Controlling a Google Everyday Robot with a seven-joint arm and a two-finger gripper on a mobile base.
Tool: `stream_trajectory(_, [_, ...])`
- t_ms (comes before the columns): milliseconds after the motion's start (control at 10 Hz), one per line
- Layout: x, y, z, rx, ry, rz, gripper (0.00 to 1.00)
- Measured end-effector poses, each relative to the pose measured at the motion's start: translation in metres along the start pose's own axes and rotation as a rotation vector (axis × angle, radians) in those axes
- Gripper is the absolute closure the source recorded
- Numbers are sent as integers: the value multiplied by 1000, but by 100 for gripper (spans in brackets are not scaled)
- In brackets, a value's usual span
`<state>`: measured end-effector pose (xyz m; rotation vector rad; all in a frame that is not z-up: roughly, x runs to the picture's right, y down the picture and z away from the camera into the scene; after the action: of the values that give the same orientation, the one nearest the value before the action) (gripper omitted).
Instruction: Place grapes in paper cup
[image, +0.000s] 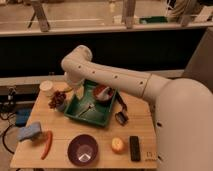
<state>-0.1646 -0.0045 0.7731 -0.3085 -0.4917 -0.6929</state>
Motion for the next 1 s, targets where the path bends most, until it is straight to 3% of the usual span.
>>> stream_trajectory(200, [21,14,15,-19,-70,8,20])
stream_trajectory(400, [29,12,28,-31,-132,5,20])
stream_trajectory(700, [27,-11,45,-18,-226,-2,20])
stream_trajectory(1000, [9,-42,65,-18,-276,-16,20])
